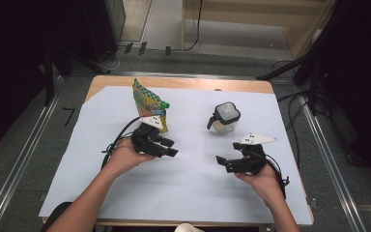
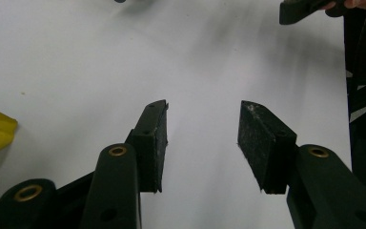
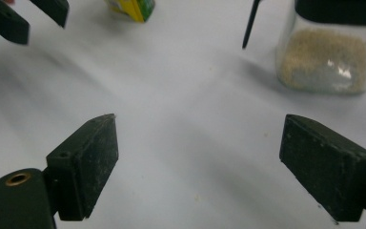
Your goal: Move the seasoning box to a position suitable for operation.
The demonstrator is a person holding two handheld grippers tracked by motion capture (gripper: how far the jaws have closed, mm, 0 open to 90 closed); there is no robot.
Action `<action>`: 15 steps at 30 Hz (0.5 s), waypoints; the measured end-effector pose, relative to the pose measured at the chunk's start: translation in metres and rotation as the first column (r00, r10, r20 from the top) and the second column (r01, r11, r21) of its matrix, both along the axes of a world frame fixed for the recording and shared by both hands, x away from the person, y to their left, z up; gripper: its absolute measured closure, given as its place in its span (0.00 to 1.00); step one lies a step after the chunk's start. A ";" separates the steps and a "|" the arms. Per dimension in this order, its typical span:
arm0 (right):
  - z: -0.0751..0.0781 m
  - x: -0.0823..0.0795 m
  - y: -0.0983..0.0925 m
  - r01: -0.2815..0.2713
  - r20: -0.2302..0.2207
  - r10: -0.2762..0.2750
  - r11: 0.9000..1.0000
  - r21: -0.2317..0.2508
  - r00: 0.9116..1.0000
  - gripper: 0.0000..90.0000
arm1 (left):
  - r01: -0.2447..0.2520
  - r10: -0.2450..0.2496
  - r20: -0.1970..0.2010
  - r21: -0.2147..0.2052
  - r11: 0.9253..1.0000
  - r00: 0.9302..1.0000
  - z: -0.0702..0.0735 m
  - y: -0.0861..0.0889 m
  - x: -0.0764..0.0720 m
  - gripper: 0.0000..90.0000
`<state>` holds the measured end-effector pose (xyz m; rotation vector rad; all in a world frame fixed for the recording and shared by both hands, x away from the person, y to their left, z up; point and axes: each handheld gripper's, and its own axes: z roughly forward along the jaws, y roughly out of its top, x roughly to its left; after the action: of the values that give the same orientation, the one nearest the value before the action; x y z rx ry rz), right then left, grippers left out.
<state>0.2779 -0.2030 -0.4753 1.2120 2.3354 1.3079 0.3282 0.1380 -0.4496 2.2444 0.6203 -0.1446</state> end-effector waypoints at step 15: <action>0.000 0.001 0.008 -0.018 0.041 0.019 1.000 -0.025 0.999 0.44 | 0.029 -0.028 0.021 -0.020 0.999 0.999 0.004 -0.004 -0.010 0.51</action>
<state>0.2787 -0.1951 -0.4750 1.1479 2.3322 1.2931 0.3183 0.1341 -0.4452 2.2332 0.5735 -0.1406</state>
